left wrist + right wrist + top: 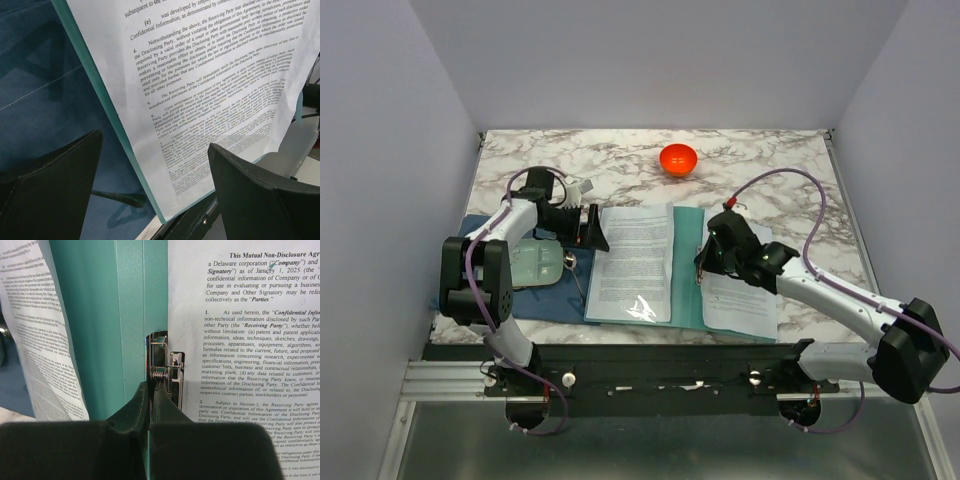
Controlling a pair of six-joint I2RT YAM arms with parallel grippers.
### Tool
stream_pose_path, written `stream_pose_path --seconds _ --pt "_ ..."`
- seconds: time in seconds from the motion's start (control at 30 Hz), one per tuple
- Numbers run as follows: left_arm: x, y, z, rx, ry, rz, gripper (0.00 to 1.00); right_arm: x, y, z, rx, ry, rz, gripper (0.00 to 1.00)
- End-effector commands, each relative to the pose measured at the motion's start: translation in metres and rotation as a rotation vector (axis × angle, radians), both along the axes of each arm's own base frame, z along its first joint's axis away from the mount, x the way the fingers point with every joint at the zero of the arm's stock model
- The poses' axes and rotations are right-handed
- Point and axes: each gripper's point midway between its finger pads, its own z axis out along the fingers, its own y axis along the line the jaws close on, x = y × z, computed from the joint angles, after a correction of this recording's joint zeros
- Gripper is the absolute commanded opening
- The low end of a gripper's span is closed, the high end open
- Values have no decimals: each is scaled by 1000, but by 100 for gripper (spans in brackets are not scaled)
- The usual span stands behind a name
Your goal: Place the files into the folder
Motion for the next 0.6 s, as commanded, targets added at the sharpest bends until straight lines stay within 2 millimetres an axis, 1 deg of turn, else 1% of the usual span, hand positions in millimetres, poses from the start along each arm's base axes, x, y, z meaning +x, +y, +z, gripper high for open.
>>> stream_pose_path --seconds 0.0,0.37,0.47,0.57 --pt "-7 -5 1 -49 10 -40 99 5 10 18 109 -38 -1 1" --pt "-14 -4 -11 -44 42 -48 99 5 12 29 163 -54 0 1" --pt "-17 -8 -7 -75 48 -56 99 5 12 29 169 -56 -3 1" --pt "-26 -17 4 -136 68 -90 99 7 15 27 180 -51 -3 1"
